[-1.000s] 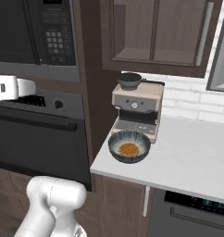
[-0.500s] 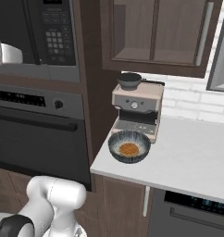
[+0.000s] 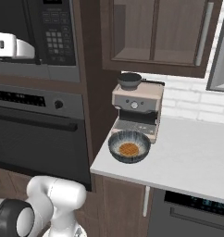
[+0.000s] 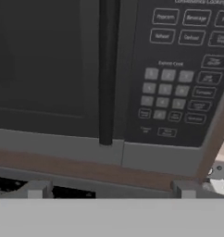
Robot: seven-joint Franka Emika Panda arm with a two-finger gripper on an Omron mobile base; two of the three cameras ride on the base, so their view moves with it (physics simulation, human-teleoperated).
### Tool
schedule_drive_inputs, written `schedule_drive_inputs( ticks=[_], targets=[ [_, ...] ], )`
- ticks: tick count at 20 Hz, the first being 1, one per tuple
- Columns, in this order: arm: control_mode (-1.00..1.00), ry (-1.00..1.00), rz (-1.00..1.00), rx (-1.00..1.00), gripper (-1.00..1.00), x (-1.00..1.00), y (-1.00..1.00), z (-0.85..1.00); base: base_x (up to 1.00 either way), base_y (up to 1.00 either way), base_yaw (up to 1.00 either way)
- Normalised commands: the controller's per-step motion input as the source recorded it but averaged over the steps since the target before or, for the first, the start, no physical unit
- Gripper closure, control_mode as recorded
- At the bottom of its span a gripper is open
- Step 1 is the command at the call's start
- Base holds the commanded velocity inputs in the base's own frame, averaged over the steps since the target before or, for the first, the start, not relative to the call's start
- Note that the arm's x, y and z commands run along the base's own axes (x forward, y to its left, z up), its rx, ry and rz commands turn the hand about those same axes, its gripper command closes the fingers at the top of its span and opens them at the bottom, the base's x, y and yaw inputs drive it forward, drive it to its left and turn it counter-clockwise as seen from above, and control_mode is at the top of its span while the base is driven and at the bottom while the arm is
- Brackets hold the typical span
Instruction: Open the microwave, place the bowl with waffle inside the microwave, then close the microwave door and turn it on.
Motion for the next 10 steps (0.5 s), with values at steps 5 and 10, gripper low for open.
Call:
schedule_drive_inputs(
  ticks=[5,10],
  targets=[
    [-1.00,0.00,-0.03,0.00,-1.00,0.59,0.18,0.00,0.00,0.00,0.00],
    [-1.00,0.00,-0.06,0.00,-1.00,0.69,0.15,0.00,0.00,0.00,0.00]
  ],
)
